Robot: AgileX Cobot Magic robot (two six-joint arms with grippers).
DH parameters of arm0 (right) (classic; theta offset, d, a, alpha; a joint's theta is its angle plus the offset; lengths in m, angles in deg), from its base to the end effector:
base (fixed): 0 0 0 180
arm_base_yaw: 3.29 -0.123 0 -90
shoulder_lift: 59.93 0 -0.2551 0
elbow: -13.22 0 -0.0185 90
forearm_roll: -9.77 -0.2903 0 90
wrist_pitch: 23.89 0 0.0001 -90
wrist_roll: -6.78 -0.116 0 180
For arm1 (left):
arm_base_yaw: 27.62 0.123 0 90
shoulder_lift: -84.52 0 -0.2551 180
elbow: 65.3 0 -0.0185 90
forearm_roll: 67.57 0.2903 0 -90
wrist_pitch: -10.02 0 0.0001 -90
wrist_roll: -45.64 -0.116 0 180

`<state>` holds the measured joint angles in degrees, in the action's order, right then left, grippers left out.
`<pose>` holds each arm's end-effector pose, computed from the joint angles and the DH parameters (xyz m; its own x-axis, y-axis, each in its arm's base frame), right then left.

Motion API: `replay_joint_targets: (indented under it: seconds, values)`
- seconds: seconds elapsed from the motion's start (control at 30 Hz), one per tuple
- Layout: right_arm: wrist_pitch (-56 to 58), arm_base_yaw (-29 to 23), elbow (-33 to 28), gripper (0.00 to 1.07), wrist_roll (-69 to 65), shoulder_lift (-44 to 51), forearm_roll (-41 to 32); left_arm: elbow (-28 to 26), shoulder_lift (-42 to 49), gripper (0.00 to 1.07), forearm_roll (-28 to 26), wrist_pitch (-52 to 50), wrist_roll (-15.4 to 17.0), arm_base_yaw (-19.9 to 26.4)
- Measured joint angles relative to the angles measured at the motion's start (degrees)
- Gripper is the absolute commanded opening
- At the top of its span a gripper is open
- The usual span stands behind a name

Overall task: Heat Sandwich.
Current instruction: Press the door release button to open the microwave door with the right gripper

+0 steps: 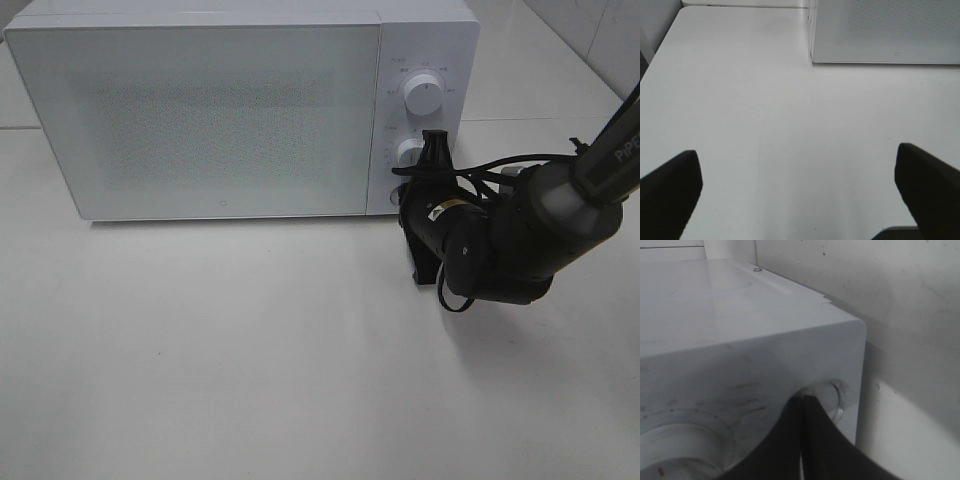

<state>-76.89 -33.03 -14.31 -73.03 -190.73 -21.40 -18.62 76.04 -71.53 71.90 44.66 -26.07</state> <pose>0.3628 0.1521 0.0175 -0.0622 0.9978 0.0232 0.3078 -0.0029 0.9514 0.0787 -0.0049 0.2890 -0.4539 -0.0278 -0.8906 0.0202 0.9989 -0.0415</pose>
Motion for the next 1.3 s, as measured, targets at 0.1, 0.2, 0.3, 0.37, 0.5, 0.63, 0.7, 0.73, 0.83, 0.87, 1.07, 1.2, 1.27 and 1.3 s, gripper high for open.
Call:
replay_joint_targets:
  seconds: [0.1,0.2,0.3,0.37,0.5,0.63,0.7,0.73,0.83,0.87,1.07,1.2,1.27,1.3]
  values:
    - [-0.1,-0.1,0.5,0.0,0.0,-0.5,-0.3,0.0,0.0,1.0,0.0,0.0,0.0,0.0]
    - [0.0,-0.2,1.2,0.0,0.0,-0.6,-0.7,0.0,0.0,1.0,0.0,0.0,0.0,0.0]
    - [0.9,0.1,2.2,0.0,0.1,-1.0,-1.5,0.0,0.0,1.0,0.0,0.0,0.0,0.0]
    - [0.9,0.3,3.1,0.0,0.2,-1.8,-1.7,0.0,0.0,1.0,0.0,0.0,0.0,0.0]
    - [1.8,0.5,4.1,0.0,0.6,-2.4,-1.9,0.0,0.0,1.0,0.0,0.0,0.0,0.0]
    - [3.0,0.5,4.9,0.0,1.9,-2.6,-2.3,0.0,0.0,1.0,0.0,0.0,0.0,0.0]
    - [3.2,0.5,4.9,0.0,2.2,-2.6,-2.3,0.0,0.0,1.0,0.0,0.0,0.0,0.0]
    - [3.4,0.5,4.9,0.0,2.6,-2.6,-2.3,0.0,0.0,1.0,0.0,0.0,0.0,0.0]
    - [3.5,0.5,4.9,0.0,2.6,-2.6,-2.4,0.0,0.0,1.0,0.0,0.0,0.0,0.0]
    - [3.6,0.5,4.9,0.0,2.8,-2.6,-2.4,0.0,0.0,1.0,0.0,0.0,0.0,0.0]
    - [3.8,0.5,5.0,0.0,3.0,-2.6,-2.5,0.0,0.0,1.0,0.0,0.0,0.0,0.0]
    - [3.8,0.5,5.0,0.0,3.0,-2.6,-2.6,0.0,0.0,1.0,0.0,0.0,0.0,0.0]
    - [3.8,0.5,5.0,0.0,3.0,-2.6,-2.6,0.0,0.0,1.0,0.0,0.0,0.0,0.0]
    - [3.8,0.5,5.0,0.0,3.0,-2.6,-2.6,0.0,0.0,1.0,0.0,0.0,0.0,0.0]
